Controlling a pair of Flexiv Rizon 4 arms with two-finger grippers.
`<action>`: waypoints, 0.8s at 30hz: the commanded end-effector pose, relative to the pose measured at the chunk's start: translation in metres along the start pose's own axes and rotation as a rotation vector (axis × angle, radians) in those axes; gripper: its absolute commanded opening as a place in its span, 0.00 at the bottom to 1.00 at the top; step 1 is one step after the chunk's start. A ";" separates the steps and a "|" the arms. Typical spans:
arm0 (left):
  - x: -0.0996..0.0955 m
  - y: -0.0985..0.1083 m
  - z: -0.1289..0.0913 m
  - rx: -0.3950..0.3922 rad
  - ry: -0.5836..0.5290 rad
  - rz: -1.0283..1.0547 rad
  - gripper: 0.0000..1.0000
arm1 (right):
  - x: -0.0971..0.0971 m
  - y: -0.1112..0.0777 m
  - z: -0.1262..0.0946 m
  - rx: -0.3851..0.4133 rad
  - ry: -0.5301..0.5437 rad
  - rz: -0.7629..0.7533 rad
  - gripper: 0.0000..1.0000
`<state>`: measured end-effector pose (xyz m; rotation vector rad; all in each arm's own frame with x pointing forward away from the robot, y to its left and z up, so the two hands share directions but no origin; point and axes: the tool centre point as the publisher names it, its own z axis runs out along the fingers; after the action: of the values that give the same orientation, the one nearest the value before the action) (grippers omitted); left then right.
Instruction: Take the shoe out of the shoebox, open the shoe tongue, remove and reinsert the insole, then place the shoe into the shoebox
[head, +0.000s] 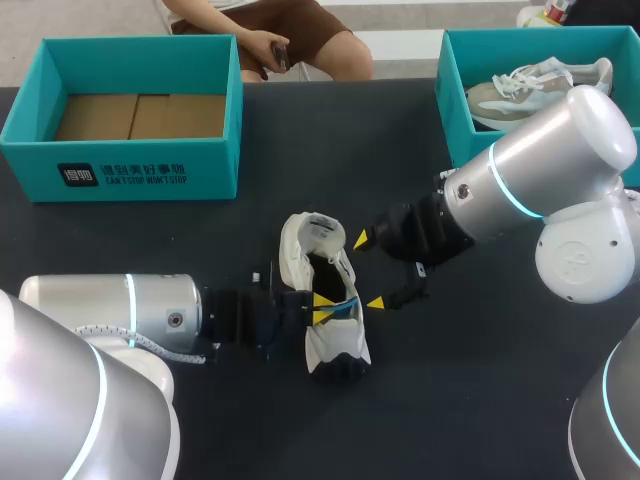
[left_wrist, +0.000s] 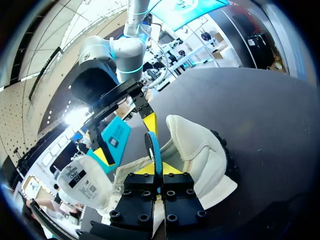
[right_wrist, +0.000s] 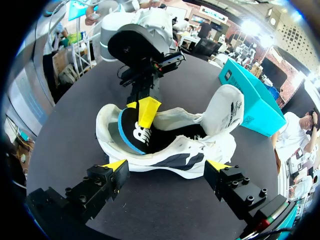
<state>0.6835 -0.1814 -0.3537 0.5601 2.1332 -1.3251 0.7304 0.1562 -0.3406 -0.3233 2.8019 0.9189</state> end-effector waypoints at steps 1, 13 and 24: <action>0.001 -0.007 -0.002 0.019 -0.011 0.002 0.43 | 0.001 0.000 0.001 -0.001 -0.001 0.000 1.00; -0.003 -0.032 -0.005 0.087 -0.019 0.012 0.42 | 0.001 0.000 0.001 -0.001 -0.001 0.000 1.00; 0.004 -0.026 0.002 0.080 0.003 0.011 0.00 | 0.001 0.000 0.001 -0.001 -0.001 0.000 1.00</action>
<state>0.6646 -0.1922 -0.3370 0.6060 2.0810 -1.4124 0.7304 0.1562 -0.3406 -0.3232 2.8019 0.9189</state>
